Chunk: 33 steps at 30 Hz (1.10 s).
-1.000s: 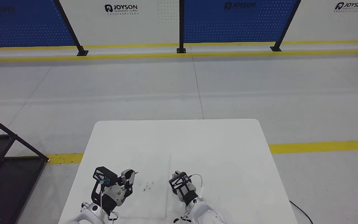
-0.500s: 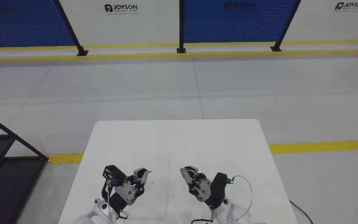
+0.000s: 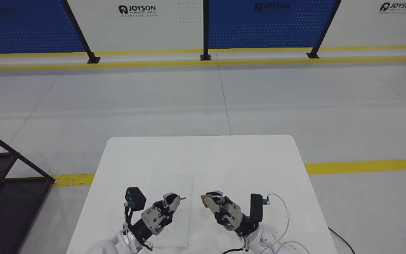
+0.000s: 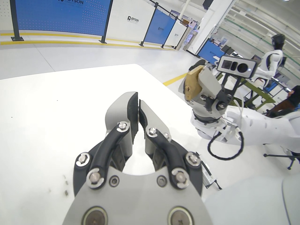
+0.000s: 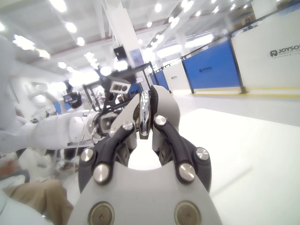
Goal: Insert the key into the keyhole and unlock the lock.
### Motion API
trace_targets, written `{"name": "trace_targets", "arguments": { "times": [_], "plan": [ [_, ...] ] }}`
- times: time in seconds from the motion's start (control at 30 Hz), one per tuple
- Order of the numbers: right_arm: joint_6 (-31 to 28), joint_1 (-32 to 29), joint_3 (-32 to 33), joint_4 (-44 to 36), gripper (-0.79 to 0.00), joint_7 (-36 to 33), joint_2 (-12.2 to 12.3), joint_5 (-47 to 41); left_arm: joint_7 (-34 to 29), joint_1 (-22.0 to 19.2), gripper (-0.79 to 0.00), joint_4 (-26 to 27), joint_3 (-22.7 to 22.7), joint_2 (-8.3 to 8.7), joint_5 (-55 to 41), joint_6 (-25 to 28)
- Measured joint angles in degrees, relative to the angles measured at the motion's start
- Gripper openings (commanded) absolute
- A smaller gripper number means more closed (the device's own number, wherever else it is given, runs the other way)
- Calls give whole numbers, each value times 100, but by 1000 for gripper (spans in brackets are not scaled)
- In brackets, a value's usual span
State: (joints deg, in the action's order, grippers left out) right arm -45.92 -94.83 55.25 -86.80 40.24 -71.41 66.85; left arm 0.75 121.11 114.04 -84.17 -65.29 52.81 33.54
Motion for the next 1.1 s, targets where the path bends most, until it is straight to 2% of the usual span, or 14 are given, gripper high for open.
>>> {"name": "trace_targets", "arguments": {
  "times": [0.17,0.27,0.43,0.67,0.83,1.1],
  "plan": [
    [25,-7,-13,3,-785,-25,-5,-35,0,0,-785,0,0,0,0,0],
    [223,21,-123,15,-785,-146,-58,-474,33,-22,-785,10,23,-4,-29,-22],
    [111,207,-413,229,-785,145,-187,-1220,798,-95,-785,-153,325,-49,-378,319],
    [-591,493,-805,708,-785,794,-374,-1857,1877,-339,-785,-703,724,-115,-705,1042],
    [-696,660,-984,968,-785,980,-492,-1796,2053,-563,-785,-1006,987,-149,-889,1379],
    [-665,747,-1129,1178,-785,1149,-623,-1644,2237,-771,-785,-1118,1258,-205,-836,1278]
  ]
}}
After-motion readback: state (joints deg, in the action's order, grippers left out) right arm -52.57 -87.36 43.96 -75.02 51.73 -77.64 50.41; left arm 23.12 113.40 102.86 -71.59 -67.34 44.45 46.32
